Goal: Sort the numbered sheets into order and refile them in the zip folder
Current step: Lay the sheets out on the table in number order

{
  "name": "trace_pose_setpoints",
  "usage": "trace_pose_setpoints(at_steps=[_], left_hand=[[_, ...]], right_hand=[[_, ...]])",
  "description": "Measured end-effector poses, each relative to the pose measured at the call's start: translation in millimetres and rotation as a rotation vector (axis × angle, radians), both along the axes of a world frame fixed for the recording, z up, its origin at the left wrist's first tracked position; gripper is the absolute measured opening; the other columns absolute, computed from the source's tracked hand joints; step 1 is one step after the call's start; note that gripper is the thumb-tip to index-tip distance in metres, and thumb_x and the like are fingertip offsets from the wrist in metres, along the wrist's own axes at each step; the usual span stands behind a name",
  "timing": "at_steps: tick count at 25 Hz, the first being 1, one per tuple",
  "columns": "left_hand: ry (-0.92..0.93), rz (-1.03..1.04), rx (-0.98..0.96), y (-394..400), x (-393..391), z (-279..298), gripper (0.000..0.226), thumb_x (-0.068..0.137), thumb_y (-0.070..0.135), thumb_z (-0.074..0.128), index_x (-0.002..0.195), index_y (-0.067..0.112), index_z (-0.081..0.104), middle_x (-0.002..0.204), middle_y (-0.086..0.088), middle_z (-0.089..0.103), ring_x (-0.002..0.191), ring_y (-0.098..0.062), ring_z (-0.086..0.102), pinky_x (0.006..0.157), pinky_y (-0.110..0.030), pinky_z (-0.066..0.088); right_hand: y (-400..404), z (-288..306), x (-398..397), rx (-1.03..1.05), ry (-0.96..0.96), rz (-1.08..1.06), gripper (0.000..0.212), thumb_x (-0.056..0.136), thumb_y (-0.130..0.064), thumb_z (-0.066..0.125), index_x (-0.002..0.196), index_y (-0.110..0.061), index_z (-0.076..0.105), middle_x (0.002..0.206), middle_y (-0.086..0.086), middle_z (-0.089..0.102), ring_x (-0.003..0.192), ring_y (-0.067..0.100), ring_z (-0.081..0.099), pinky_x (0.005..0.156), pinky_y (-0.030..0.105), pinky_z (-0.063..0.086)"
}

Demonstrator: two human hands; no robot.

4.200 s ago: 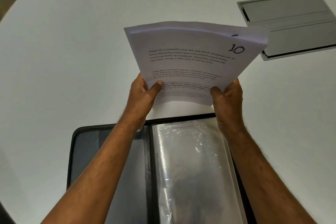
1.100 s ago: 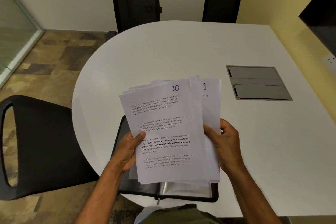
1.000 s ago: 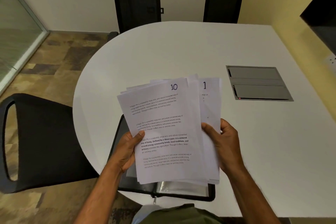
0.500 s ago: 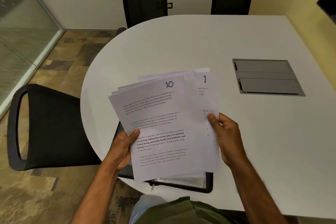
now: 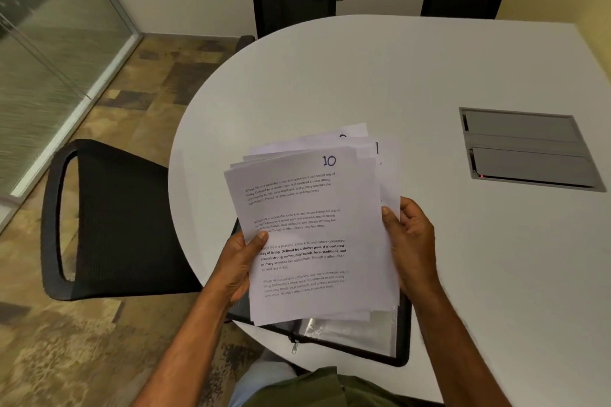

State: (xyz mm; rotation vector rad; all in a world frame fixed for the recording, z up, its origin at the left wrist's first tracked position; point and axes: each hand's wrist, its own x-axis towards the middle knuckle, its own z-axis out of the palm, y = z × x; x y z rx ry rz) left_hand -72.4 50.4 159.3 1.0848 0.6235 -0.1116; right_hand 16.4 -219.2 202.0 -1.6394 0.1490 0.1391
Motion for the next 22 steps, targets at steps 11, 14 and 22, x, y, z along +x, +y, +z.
trace_pose_setpoints(at_steps=[11,14,22], left_hand=[[0.211,0.079,0.05,106,40,-68,0.021,0.103,0.008,0.055,0.122,0.012,0.064,0.121,-0.017,0.073,0.107,-0.035,0.072,0.091,-0.05,0.059],[0.27,0.088,0.06,131,41,-93,0.025,0.104,0.01,0.056,0.127,0.01,0.064,0.122,-0.016,0.073,0.116,-0.039,0.067,0.099,-0.056,0.055],[0.442,0.068,0.116,174,36,-156,0.017,0.104,0.013,0.057,0.118,0.013,0.067,0.115,-0.014,0.076,0.11,-0.039,0.07,0.097,-0.056,0.056]], right_hand=[[86,-82,76,-0.095,0.137,-0.188,0.014,0.102,-0.021,0.062,0.112,-0.012,0.064,0.1,0.0,0.075,0.084,0.011,0.073,0.065,0.015,0.054],[97,-118,104,-0.106,0.154,-0.279,0.014,0.101,-0.021,0.064,0.112,-0.013,0.066,0.102,0.0,0.073,0.083,0.006,0.069,0.072,0.019,0.054],[122,-201,177,-0.202,0.128,-0.508,0.008,0.098,-0.016,0.062,0.105,-0.014,0.062,0.099,-0.003,0.065,0.092,0.009,0.061,0.081,0.013,0.05]])
